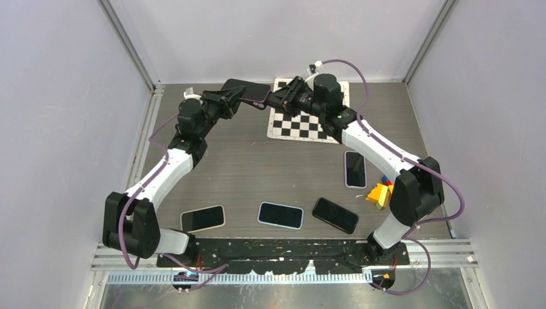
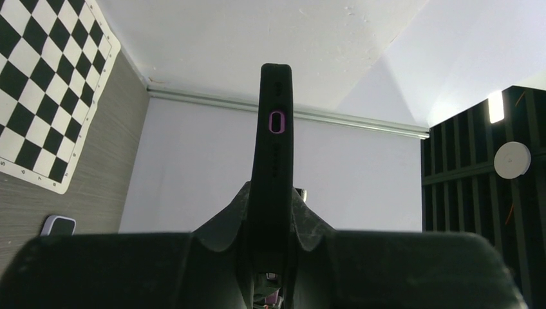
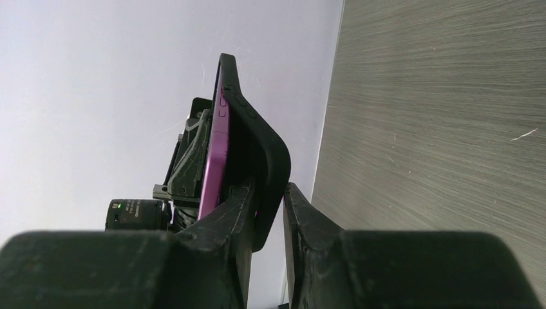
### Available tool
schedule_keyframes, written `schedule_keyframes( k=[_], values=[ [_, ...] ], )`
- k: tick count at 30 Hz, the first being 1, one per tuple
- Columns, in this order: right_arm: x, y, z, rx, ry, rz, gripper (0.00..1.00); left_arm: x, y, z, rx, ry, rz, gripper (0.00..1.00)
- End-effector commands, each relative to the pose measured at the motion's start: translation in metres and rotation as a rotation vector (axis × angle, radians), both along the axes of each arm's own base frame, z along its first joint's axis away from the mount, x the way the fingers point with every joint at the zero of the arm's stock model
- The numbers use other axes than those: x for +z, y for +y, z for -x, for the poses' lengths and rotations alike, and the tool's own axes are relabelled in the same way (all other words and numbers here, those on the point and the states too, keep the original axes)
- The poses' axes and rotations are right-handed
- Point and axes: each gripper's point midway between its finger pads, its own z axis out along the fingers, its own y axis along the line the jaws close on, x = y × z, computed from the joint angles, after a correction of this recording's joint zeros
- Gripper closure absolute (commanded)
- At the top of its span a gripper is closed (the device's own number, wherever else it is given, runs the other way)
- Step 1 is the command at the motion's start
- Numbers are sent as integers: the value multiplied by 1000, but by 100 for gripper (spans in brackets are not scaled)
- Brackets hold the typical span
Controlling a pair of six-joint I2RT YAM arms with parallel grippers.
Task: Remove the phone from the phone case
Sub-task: Remove the phone case from the phone.
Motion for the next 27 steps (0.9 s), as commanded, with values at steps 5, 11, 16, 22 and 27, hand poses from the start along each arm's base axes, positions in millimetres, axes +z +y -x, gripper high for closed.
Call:
schedule_keyframes(
  k=[5,11,16,22,27],
  values=[
    [-3,35,25,158,-42,-96,61,133,-48,86,-336,-390,198,100],
    [31,41,27,192,-86,-231,56,123,-58,91,-375,-399,157,100],
    [48,46,28,228,-92,-348,61,109,-67,90,-416,-372,111,97],
    [53,48,25,233,-82,-405,71,89,-74,92,-454,-340,47,83],
    [65,39,22,195,-155,-427,99,65,-77,99,-481,-279,-91,46]
  ],
)
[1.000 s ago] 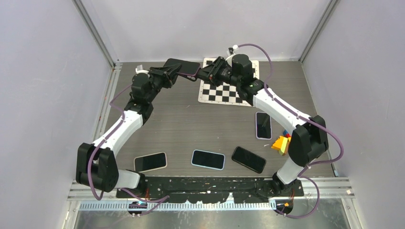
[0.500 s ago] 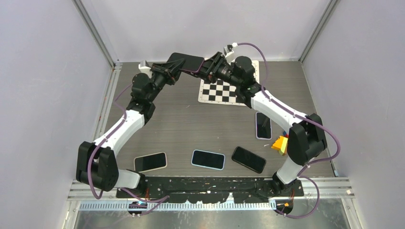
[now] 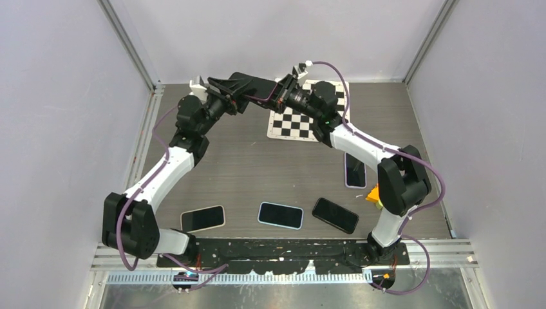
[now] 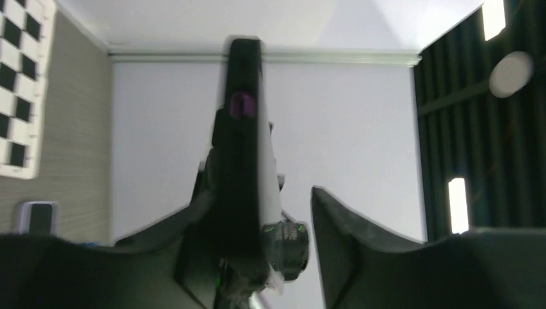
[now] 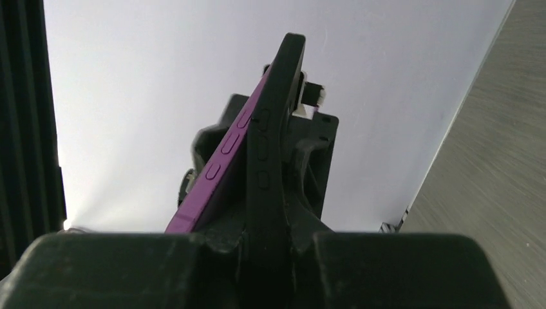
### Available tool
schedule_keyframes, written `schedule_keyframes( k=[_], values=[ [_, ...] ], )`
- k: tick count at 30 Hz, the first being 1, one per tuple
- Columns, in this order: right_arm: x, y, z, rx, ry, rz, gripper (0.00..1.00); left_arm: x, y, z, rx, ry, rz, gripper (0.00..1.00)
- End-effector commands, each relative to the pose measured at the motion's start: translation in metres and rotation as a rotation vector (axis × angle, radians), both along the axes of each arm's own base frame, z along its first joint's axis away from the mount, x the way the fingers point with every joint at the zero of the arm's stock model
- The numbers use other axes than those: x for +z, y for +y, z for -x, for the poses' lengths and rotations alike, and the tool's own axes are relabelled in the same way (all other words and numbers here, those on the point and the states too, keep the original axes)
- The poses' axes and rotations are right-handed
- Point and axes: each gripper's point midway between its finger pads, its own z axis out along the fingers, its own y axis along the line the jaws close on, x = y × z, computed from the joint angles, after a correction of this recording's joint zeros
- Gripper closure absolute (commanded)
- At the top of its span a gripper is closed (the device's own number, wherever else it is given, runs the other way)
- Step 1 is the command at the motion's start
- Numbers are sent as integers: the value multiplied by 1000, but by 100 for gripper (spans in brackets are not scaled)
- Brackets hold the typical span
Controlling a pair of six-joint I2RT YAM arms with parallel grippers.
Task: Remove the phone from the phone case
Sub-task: Remove the phone case from the phone.
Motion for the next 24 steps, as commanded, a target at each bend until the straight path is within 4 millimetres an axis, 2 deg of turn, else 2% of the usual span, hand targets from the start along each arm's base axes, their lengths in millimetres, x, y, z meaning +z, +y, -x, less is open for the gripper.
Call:
schedule_keyframes(
  k=[1,5,9,13,18,20,24],
  values=[
    [16,6,7,-28,-81,-59,99,21,-44,76,-307,-114,-144,39],
    [28,-4,5,-75,-132,-75,99,5,-30,80,-233,-64,-237,19],
    [24,-8,0,-111,-156,-61,99,-11,-17,83,-185,3,-289,12],
    [18,-9,-5,-139,-182,-37,99,-29,-14,89,-191,94,-302,12],
    [17,-9,-10,-168,-213,-34,99,-39,-14,94,-210,151,-287,15],
    [17,-10,-11,-173,-224,-35,99,-36,-12,94,-196,140,-277,22],
    [11,-10,-10,-184,-241,-14,99,-12,-10,89,-159,54,-213,29]
  ],
)
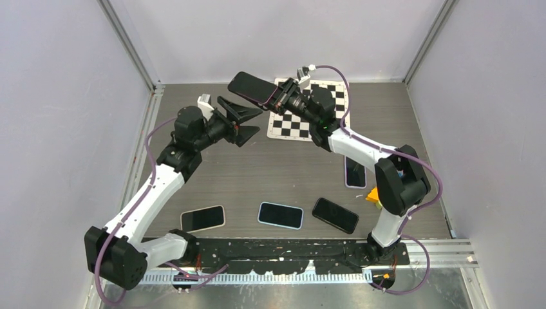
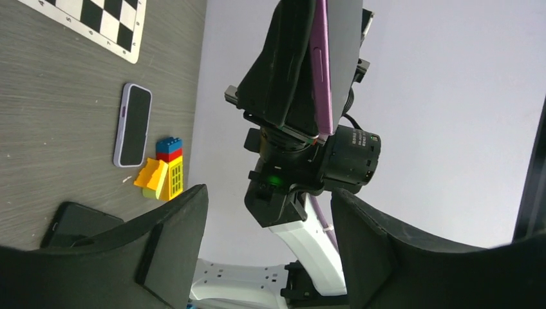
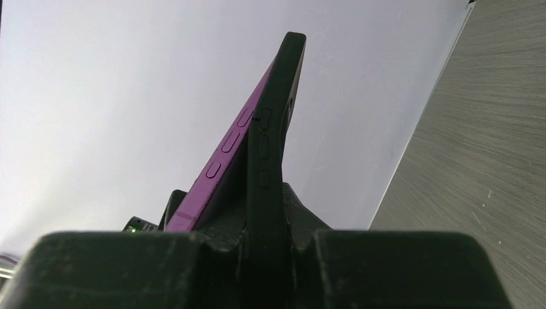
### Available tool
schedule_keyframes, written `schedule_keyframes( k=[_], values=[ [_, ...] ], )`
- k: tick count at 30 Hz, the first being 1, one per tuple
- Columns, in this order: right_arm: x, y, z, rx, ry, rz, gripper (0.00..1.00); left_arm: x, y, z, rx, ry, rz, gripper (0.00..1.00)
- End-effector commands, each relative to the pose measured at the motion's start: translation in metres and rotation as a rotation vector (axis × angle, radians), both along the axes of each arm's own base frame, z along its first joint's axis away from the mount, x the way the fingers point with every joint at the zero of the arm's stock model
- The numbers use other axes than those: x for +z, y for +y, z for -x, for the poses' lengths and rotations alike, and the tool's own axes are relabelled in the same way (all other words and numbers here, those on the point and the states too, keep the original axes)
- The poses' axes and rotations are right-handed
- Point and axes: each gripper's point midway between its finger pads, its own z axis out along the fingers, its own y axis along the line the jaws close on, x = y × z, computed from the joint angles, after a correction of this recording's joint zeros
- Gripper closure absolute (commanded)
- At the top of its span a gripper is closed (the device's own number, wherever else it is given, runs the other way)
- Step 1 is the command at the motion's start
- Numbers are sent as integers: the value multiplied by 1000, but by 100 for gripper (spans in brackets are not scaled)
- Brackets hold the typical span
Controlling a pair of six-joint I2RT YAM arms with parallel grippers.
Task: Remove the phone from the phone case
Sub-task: Remove the phone case from the phone.
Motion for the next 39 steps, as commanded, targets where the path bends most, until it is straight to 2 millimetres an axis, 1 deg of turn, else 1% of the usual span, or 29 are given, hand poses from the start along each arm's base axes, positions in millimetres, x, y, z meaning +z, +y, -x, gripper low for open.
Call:
schedule_keyframes(
  k=[1,4,7,9,13,17,20,26,27,32,37,39],
  values=[
    [37,-4,9,-31,-170,-57,99,39,4,3,13,-114,98,29],
    [36,-3,12,-30,-186,-44,99,53,3,-2,21,-154,145,31],
    [35,0,16,-20,-200,-32,99,70,5,-7,43,-227,210,32],
    [35,1,19,-12,-207,-30,99,75,7,-10,62,-242,217,32],
    [40,-1,23,-9,-222,-34,99,66,7,-17,80,-210,197,32],
    [42,-2,25,-8,-223,-37,99,59,6,-21,87,-163,248,29],
    [42,-2,25,-9,-220,-43,99,54,6,-21,88,-145,260,27],
    [44,-1,24,-5,-214,-63,99,46,7,-20,95,-111,224,27],
    [45,-1,25,-3,-217,-66,99,44,8,-21,103,-109,223,27],
    [42,0,23,5,-208,-75,99,49,4,-28,92,-123,235,40],
    [44,2,23,13,-211,-92,99,37,3,-32,102,-86,217,41],
    [44,2,23,13,-210,-89,99,33,2,-33,101,-71,209,38]
  ],
)
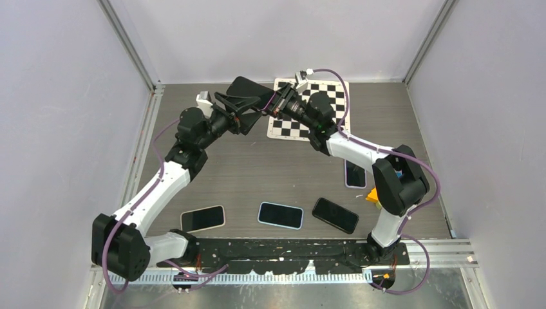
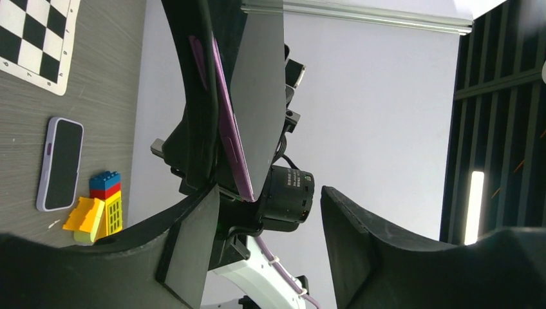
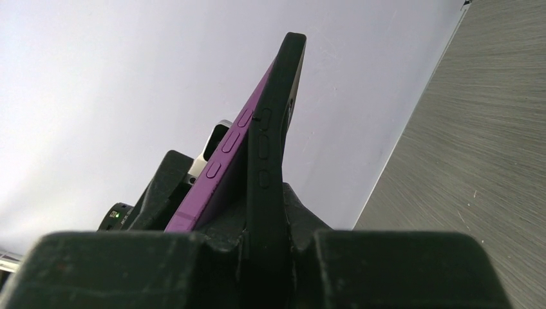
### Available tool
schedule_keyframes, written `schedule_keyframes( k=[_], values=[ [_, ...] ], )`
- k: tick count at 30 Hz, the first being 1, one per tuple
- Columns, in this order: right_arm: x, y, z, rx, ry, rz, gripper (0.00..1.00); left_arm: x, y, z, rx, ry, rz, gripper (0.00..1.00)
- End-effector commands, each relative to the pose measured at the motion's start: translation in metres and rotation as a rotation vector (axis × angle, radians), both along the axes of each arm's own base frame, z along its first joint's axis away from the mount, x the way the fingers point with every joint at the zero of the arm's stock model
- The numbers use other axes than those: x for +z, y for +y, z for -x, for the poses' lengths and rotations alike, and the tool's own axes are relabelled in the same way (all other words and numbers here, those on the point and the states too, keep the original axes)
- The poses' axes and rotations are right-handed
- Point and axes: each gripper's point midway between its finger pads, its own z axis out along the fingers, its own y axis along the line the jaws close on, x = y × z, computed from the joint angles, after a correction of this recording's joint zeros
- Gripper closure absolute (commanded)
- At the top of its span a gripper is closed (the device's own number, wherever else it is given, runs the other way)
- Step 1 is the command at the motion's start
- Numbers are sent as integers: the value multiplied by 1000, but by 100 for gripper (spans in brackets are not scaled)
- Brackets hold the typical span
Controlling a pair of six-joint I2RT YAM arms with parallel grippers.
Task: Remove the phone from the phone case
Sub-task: Remove the phone case from the phone.
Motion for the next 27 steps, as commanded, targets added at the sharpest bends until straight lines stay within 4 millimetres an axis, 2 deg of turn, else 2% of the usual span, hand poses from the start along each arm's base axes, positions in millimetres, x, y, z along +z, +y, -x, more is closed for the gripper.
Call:
schedule_keyframes(
  k=[1,5,13,17,24,27],
  values=[
    [55,-4,13,14,-147,-115,99,12,2,-2,10,-24,8,35],
    [55,-4,14,16,-148,-114,99,12,3,-5,15,-29,6,34],
    [51,-3,17,32,-155,-107,99,14,7,-19,67,-46,-7,51],
    [58,3,22,64,-181,-110,99,15,8,-28,90,-44,11,51],
    [63,7,35,107,-241,-91,99,16,6,-33,88,-45,23,44],
    [67,6,40,110,-272,-74,99,14,7,-33,90,-41,24,50]
  ],
)
